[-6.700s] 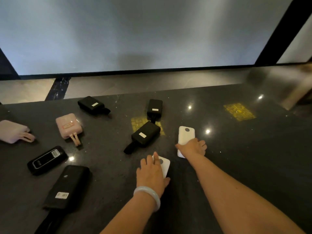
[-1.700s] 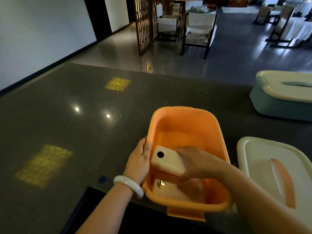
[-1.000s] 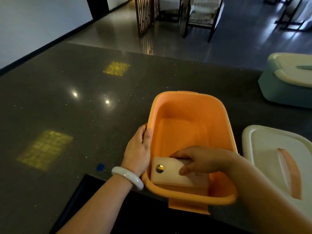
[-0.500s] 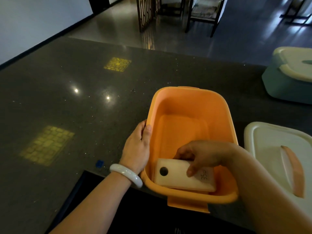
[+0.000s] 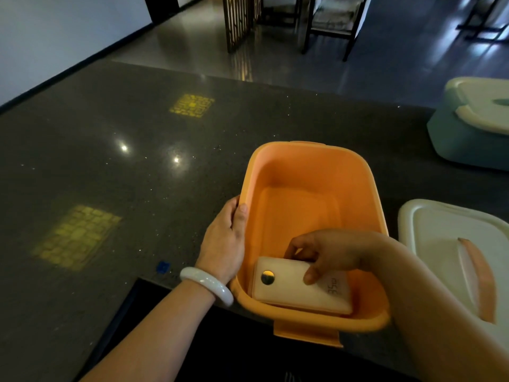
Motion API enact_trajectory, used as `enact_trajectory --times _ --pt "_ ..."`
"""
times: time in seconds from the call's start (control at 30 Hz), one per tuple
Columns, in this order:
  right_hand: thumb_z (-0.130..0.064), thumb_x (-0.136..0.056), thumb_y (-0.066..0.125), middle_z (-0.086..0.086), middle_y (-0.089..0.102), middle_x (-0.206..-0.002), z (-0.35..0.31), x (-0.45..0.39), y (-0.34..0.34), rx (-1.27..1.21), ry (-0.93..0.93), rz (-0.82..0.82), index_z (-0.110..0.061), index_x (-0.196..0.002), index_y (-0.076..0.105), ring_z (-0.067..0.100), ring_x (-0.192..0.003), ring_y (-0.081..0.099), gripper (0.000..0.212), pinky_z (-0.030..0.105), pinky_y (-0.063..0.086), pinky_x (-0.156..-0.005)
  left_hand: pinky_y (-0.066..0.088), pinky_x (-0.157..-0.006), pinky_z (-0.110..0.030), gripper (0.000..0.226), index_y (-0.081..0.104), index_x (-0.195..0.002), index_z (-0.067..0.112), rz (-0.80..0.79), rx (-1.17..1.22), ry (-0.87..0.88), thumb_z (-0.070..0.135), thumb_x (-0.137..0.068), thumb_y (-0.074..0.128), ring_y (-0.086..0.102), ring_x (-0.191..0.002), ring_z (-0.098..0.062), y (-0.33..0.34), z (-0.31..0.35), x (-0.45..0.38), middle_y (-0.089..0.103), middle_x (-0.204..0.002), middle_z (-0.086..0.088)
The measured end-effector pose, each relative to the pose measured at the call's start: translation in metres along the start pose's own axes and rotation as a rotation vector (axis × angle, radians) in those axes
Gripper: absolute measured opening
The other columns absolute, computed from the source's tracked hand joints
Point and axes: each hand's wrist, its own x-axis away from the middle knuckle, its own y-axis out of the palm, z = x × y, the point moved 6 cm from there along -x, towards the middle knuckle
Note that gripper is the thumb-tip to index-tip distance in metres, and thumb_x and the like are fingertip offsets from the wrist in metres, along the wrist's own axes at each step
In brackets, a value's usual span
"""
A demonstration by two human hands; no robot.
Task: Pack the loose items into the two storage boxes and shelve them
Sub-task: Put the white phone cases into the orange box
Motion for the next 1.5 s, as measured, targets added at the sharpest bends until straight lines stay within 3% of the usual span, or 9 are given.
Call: enact_trajectory --times 0.2,0.6,0.77,0.83,0.97,1.07,1.2,1.37,1.5 --pt "-0.025 -0.088 0.065 -0.014 0.057 -0.132 -0.005 0.004 0.001 0.048 0.002 -0.026 -0.041 -0.137 0.044 0.012 -0.121 0.052 0.055 0.038 0.040 -0.101 0.030 -0.062 -0.016 0.048 0.036 -0.140 0.032 -0.002 0.010 -0.004 0.051 -0.098 0.026 0.045 -0.079 0.006 -0.001 -0.001 0.000 0.047 -0.095 0.019" --pt "-0.029 -0.086 0.067 -0.016 0.059 -0.127 -0.003 0.001 0.000 0.077 -0.010 -0.015 -0.041 -0.132 0.050 0.009 -0.116 0.054 0.051 0.034 0.042 -0.098 0.025 -0.059 -0.011 0.050 0.035 -0.143 0.031 0.021 -0.009 -0.022 0.053 -0.098 0.026 0.040 -0.073 0.011 -0.002 -0.001 0.001 0.037 -0.086 0.026" --pt "-0.031 -0.085 0.068 -0.017 0.060 -0.123 -0.005 0.001 -0.002 0.059 -0.027 -0.003 -0.041 -0.130 0.053 0.004 -0.113 0.055 0.049 0.028 0.042 -0.093 0.037 -0.054 -0.003 0.051 0.035 -0.142 0.029 0.029 -0.044 -0.009 0.053 -0.098 0.025 0.044 -0.065 0.023 -0.004 0.004 0.005 0.038 -0.081 0.024" --pt "-0.035 -0.087 0.065 -0.020 0.059 -0.122 -0.007 0.002 -0.005 0.051 -0.035 0.019 -0.042 -0.127 0.054 0.002 -0.111 0.054 0.043 0.029 0.041 -0.093 0.035 -0.051 -0.009 0.049 0.036 -0.141 0.030 0.022 -0.098 0.001 0.053 -0.099 0.025 0.048 -0.065 0.013 -0.007 0.008 0.004 0.043 -0.081 0.021" --pt "-0.041 -0.088 0.062 -0.019 0.056 -0.124 -0.019 0.010 -0.029 0.144 -0.051 0.276 -0.041 -0.123 0.054 0.001 -0.108 0.052 0.035 0.028 0.041 -0.090 0.049 -0.072 -0.020 0.025 0.048 -0.118 0.036 -0.054 -0.112 0.031 0.047 -0.100 0.037 0.059 -0.080 0.000 -0.012 0.011 0.004 0.060 -0.098 0.010" --pt "-0.032 -0.091 0.061 -0.016 0.059 -0.119 -0.052 0.028 -0.058 0.251 -0.160 0.550 -0.037 -0.116 0.056 -0.005 -0.091 0.052 0.026 0.014 0.038 -0.071 0.048 -0.095 -0.035 0.035 0.043 -0.133 0.036 -0.034 -0.170 0.020 0.043 -0.099 0.043 0.058 -0.106 -0.008 -0.025 0.012 0.004 0.055 -0.124 0.007" --pt "-0.025 -0.090 0.063 -0.020 0.054 -0.102 -0.119 0.037 -0.083 0.353 -0.298 0.670 -0.034 -0.125 0.055 -0.005 -0.081 0.049 0.037 0.010 0.034 -0.058 0.043 -0.095 -0.026 0.046 0.038 -0.141 0.030 0.131 -0.327 0.041 0.046 -0.098 0.041 0.052 -0.115 -0.010 -0.069 0.008 0.013 0.050 -0.131 0.003" --pt "-0.020 -0.086 0.067 -0.002 0.057 -0.129 -0.216 -0.002 -0.055 0.642 -0.413 0.501 -0.025 -0.131 0.054 0.015 -0.116 0.055 0.047 0.028 0.045 -0.096 0.041 -0.102 -0.036 0.050 0.037 -0.142 0.026 0.312 -0.560 -0.087 0.047 -0.097 0.044 0.048 -0.120 -0.018 -0.143 -0.029 0.047 0.050 -0.131 0.001" --pt "-0.020 -0.086 0.069 0.001 0.053 -0.134 -0.288 -0.041 -0.002 0.799 -0.504 0.333 -0.024 -0.133 0.051 0.020 -0.118 0.054 0.051 0.034 0.046 -0.098 0.040 -0.101 -0.038 0.046 0.041 -0.136 0.024 0.400 -0.682 -0.303 0.047 -0.097 0.045 0.048 -0.121 -0.022 -0.198 -0.074 0.097 0.049 -0.134 0.000"
